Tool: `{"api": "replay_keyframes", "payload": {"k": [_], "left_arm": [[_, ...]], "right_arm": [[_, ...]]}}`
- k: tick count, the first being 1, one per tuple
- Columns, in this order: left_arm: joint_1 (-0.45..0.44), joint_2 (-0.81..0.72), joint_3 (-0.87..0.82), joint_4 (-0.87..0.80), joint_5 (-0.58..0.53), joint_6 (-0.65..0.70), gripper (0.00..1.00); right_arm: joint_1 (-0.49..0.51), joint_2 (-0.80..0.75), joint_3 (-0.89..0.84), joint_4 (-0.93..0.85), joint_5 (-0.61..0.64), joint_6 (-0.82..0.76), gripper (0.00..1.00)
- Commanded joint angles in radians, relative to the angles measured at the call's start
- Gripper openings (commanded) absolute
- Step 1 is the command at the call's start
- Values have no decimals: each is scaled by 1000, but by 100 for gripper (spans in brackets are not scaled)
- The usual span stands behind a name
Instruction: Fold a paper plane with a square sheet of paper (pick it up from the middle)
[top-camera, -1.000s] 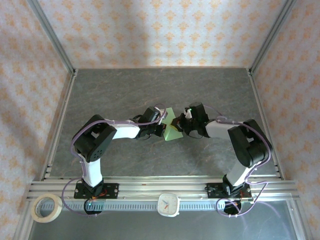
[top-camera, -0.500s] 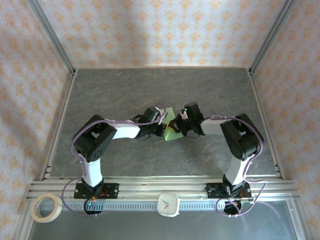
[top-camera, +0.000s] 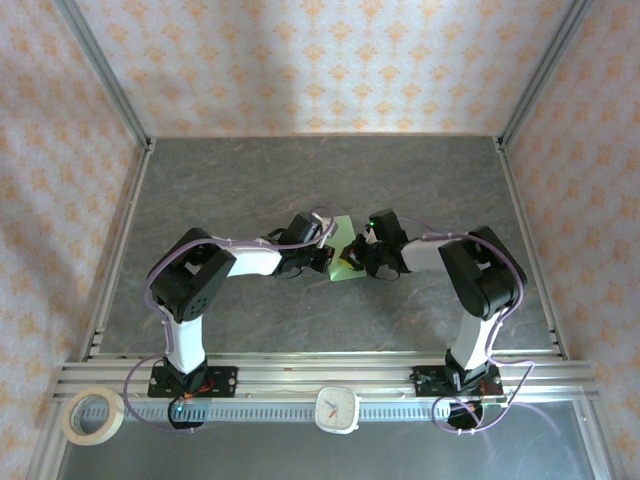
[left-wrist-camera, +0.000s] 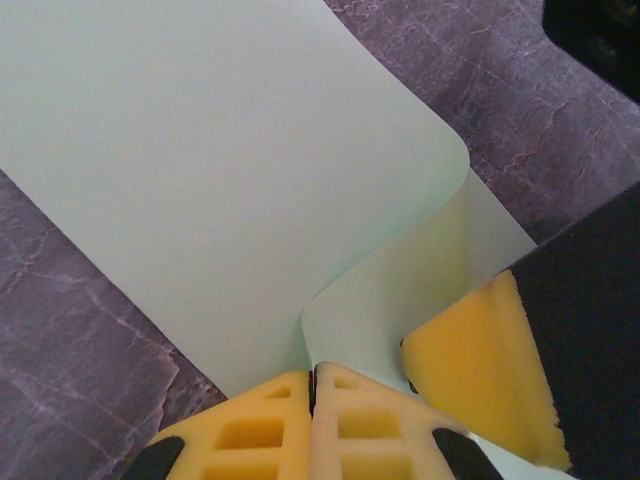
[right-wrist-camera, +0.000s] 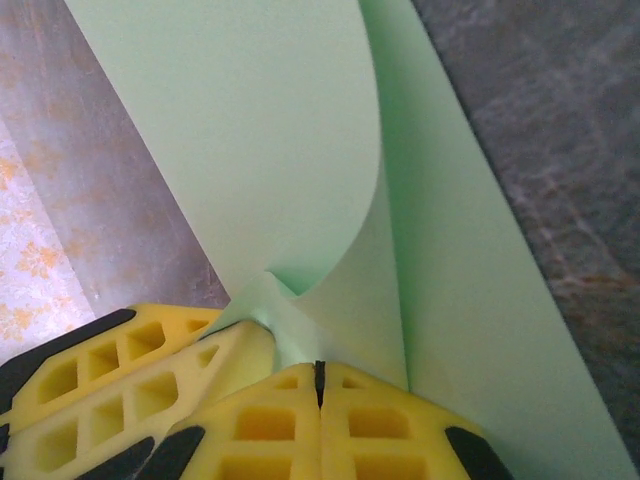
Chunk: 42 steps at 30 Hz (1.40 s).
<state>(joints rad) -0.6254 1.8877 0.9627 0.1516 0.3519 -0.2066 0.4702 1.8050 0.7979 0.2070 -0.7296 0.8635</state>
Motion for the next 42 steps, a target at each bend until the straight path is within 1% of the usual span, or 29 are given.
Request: {"api": "replay_keyframes", "payload": {"k": [1, 7, 10, 13, 16, 20, 25, 32, 37, 42], "left_arm": [[5, 54, -7, -64, 3, 26, 0], [4, 53, -7, -66, 3, 30, 0], [4, 54, -9, -70, 1, 33, 0], [4, 52, -11, -72, -3, 35, 0], [4, 53, -12, -72, -3, 34, 0], [4, 50, -11, -73, -4, 36, 0], [4, 56, -4, -78, -4, 37, 0], [4, 57, -2, -79, -5, 35, 0], [4, 59, -1, -80, -3, 35, 0], [4, 61, -3, -77, -3, 35, 0]], "right_arm": [[-15, -27, 49, -40, 22, -14, 0], [-53, 27, 57, -26, 22, 6, 0], [-55, 58, 46, -39, 26, 11, 0], [-61, 83, 30, -70, 62, 20, 0], [-68, 61, 40, -71, 49, 25, 0], [-85, 8, 97, -101, 47, 14, 0], [-110, 29, 125, -103, 27, 4, 0], [-116, 89, 71, -100, 73, 12, 0], [-127, 72, 47, -88, 108, 23, 0], [-150, 25, 44, -15, 52, 60, 0]]}}
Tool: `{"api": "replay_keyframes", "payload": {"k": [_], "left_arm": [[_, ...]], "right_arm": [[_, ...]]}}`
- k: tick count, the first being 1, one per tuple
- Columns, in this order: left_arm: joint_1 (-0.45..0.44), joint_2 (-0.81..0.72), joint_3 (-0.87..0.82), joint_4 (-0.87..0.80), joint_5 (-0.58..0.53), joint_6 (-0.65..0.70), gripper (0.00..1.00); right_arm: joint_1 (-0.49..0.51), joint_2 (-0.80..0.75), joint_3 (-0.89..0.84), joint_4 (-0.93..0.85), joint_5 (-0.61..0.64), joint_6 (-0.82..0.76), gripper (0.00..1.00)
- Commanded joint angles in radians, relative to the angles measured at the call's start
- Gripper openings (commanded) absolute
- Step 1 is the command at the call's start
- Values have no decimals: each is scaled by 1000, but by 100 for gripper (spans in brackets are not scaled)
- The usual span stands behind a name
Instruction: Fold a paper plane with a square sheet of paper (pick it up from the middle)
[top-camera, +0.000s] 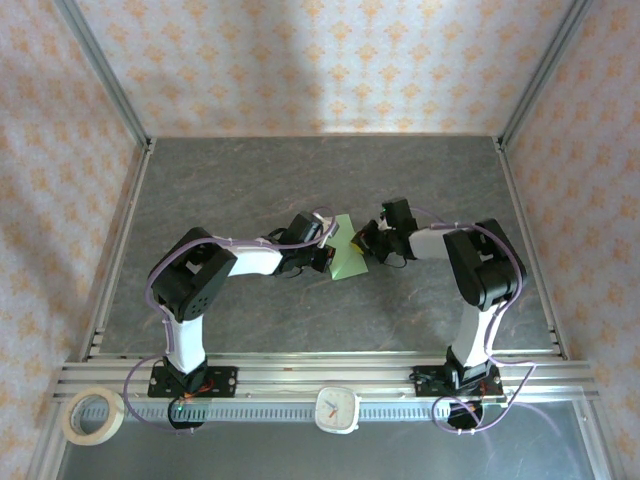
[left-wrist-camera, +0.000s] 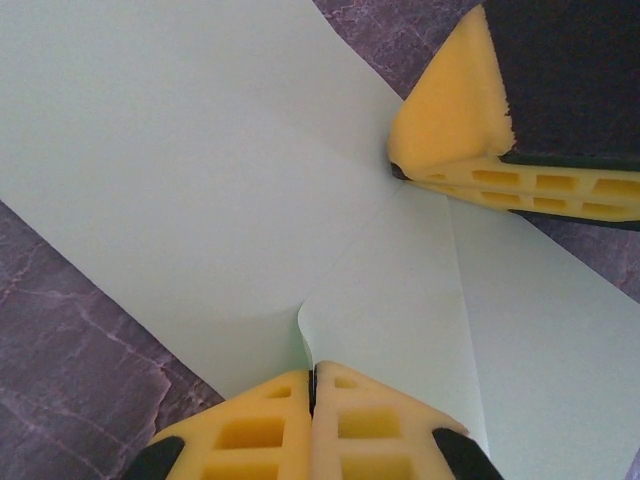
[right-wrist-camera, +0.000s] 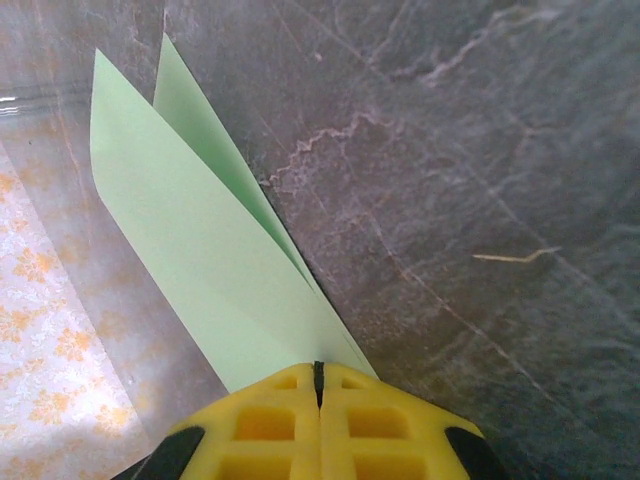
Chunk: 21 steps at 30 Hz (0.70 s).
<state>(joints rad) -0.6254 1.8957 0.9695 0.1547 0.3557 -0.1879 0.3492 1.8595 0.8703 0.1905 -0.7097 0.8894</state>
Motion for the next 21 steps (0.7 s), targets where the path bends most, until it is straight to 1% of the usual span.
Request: {"api": "replay_keyframes", "payload": {"k": [1, 7, 10, 15, 18, 21], "left_arm": [[4, 55, -11, -80, -6, 15, 0], [4, 55, -10, -80, -5, 13, 0], [4, 55, -9, -81, -5, 15, 0], [3, 59, -6, -80, -4, 13, 0], [4, 62, -4, -79, -4, 13, 0], [4, 60, -6, -81, -3, 14, 0]], "right_arm": [[-35, -38, -30, 15, 22, 42, 0], [-36, -110, -27, 35, 2, 45, 0], [-20, -129, -24, 20, -26, 32, 0], [43, -78, 15, -109, -21, -11, 0], [76, -58, 7, -108, -5, -10, 0], [97, -48, 3, -96, -17, -9, 0]]}}
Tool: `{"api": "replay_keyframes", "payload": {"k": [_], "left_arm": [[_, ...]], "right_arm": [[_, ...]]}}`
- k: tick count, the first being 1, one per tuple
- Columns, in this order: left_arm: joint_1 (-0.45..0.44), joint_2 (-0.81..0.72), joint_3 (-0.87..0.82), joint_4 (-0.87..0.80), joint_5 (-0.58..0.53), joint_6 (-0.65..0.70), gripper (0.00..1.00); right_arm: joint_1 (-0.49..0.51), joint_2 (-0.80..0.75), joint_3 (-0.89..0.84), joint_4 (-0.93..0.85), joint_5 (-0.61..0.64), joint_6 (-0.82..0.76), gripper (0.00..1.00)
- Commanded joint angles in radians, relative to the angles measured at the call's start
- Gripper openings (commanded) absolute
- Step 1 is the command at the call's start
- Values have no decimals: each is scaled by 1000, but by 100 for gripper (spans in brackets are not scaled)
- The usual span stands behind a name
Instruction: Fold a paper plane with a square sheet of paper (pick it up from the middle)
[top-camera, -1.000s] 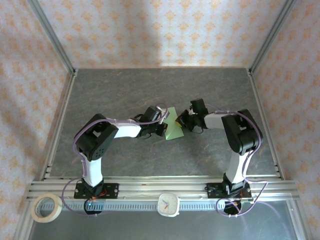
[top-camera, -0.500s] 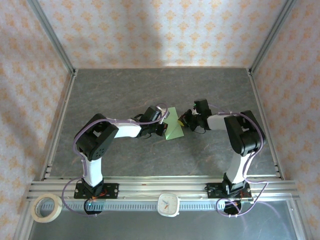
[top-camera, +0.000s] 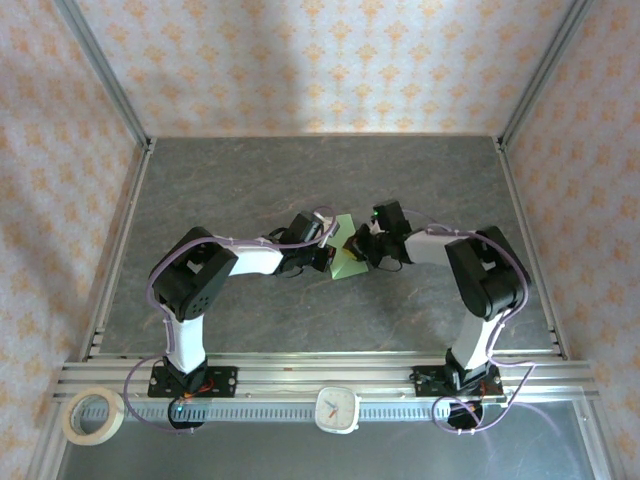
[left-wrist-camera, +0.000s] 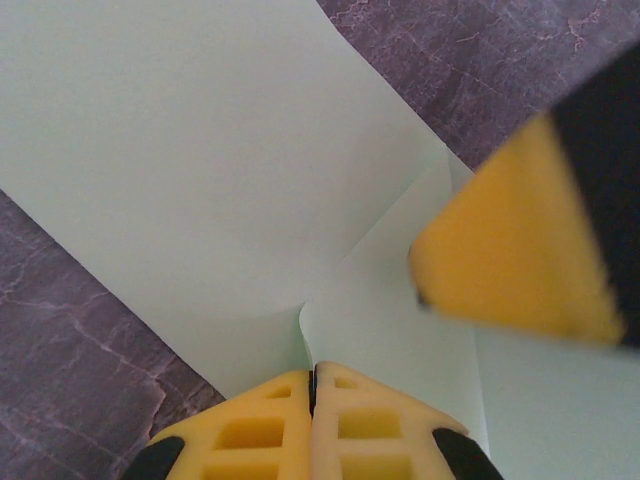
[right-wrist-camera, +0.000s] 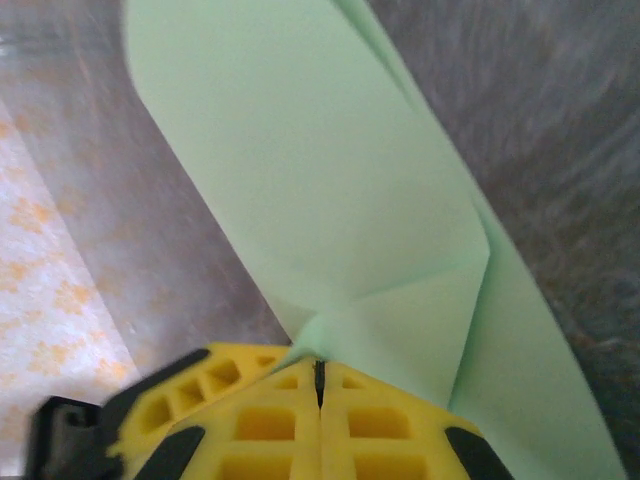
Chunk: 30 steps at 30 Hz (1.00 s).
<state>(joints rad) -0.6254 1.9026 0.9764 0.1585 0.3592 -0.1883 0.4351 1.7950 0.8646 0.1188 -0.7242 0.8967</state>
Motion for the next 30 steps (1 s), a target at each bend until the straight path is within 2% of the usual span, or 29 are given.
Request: {"api": "replay_keyframes", "payload": {"k": [1, 14, 17, 20, 22, 26, 30], "left_arm": [[4, 55, -11, -85, -7, 15, 0], [4, 41, -5, -91, -13, 0, 1], [4, 18, -1, -86, -13, -30, 6], [4, -26, 21, -112, -36, -70, 17], [4, -57, 24, -119, -37, -102, 30], [6, -126, 10, -129, -59, -181, 43], [7, -178, -4, -154, -53, -270, 39]], "right_arm": [[15, 19, 7, -25, -4, -15, 0], [15, 50, -112, -55, 82, -42, 0], [15, 50, -124, -54, 94, -43, 0], [15, 55, -136, -40, 96, -38, 0], [14, 56, -143, -31, 96, -34, 0], [15, 56, -147, -22, 96, -33, 0], [13, 55, -151, -12, 94, -25, 0]]}}
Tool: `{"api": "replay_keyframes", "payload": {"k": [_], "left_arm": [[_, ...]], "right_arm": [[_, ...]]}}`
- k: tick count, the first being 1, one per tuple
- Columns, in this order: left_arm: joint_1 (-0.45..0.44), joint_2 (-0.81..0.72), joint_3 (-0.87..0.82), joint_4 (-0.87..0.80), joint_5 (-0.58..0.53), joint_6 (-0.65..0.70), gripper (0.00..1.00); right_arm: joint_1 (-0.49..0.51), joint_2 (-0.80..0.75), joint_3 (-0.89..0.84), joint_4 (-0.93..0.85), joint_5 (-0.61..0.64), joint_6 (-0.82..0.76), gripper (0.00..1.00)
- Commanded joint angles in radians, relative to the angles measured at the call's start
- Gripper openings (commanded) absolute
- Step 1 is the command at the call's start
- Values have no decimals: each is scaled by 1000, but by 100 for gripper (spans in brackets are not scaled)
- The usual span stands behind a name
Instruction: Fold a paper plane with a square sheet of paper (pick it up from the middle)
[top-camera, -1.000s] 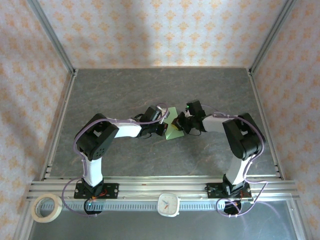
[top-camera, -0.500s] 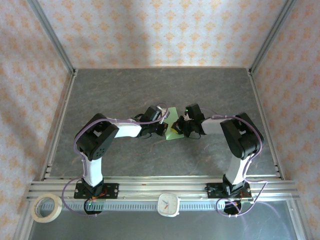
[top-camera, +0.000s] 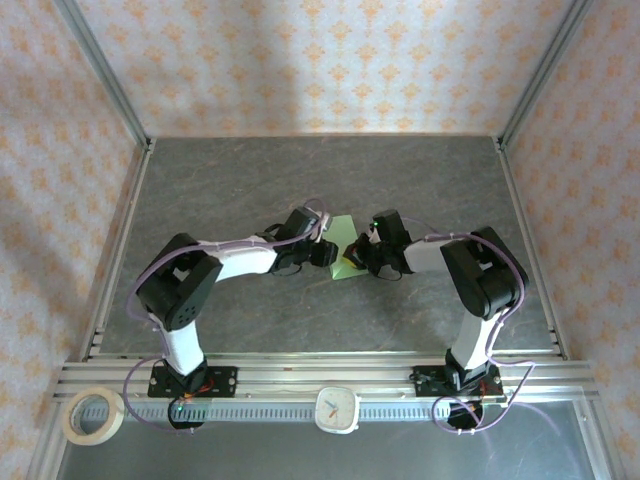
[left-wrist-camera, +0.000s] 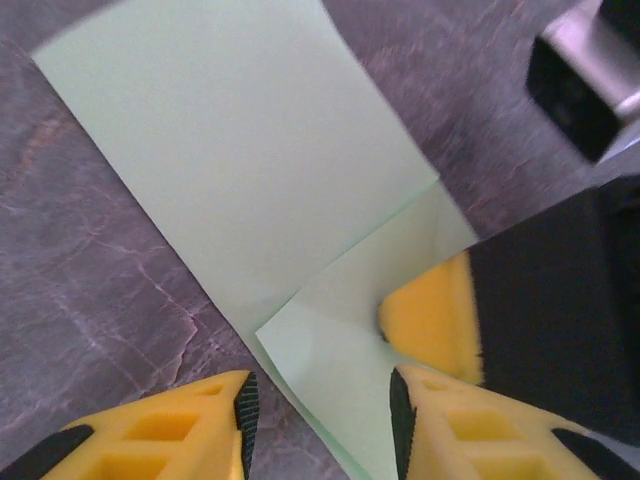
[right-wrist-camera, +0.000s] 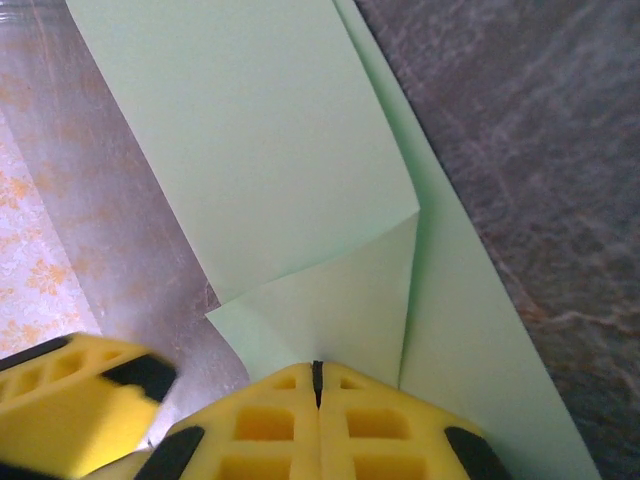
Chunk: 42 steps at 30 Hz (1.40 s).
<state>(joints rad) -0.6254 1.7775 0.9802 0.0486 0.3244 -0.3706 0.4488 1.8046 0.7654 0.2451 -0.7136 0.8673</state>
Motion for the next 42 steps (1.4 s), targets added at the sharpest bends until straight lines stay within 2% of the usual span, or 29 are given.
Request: {"api": "replay_keyframes", "payload": {"k": [1, 4, 7, 10, 17, 26, 42], "left_arm": [[7, -61, -13, -38, 12, -107, 33], [7, -63, -24, 22, 163, -162, 8], [7, -30, -19, 63, 304, -223, 0], [7, 7, -14, 86, 371, -255, 0], [8, 69, -11, 112, 421, -279, 0], [9, 110, -24, 103, 370, -275, 0], [9, 106, -82, 116, 355, -278, 0]], "right_arm": [[-1, 45, -49, -138, 81, 3, 0], [0, 48, -45, -138, 81, 1, 0], [0, 49, -43, -139, 79, 2, 0], [-2, 51, -40, -140, 77, -1, 0], [-2, 51, -40, -141, 76, -1, 0], [-2, 53, -38, -143, 75, -2, 0], [-2, 58, -34, -148, 74, -8, 0]]}}
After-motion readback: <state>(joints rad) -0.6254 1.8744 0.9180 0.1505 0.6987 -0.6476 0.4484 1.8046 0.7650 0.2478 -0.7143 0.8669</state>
